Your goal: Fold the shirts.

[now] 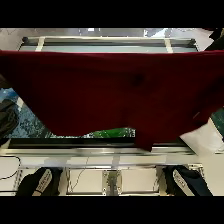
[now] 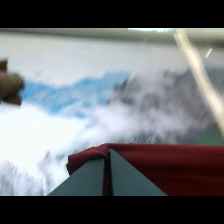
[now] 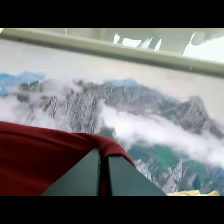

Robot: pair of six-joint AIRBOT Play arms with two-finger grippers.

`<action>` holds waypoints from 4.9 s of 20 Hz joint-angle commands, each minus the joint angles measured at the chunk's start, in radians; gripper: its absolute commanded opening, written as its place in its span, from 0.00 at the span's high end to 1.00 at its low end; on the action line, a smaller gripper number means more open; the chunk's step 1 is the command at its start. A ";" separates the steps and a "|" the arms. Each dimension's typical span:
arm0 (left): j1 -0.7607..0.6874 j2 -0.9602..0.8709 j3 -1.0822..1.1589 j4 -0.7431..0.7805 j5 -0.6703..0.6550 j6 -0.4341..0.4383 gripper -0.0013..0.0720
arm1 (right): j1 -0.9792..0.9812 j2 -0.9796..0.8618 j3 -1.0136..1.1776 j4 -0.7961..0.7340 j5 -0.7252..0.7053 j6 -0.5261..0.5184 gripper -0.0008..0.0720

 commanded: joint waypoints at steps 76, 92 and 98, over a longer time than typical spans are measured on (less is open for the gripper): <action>0.011 -0.271 -1.208 -0.692 0.738 -0.185 0.97 | -0.126 -0.720 -0.386 0.115 -0.091 -0.013 0.37; 0.011 -0.271 -1.208 -0.692 0.722 -0.147 0.97 | -0.215 -0.932 -0.619 0.414 -0.192 -0.003 0.37; 0.011 -0.267 -1.194 -0.692 0.684 -0.142 0.97 | -0.167 -0.937 -0.618 0.453 -0.094 -0.091 0.96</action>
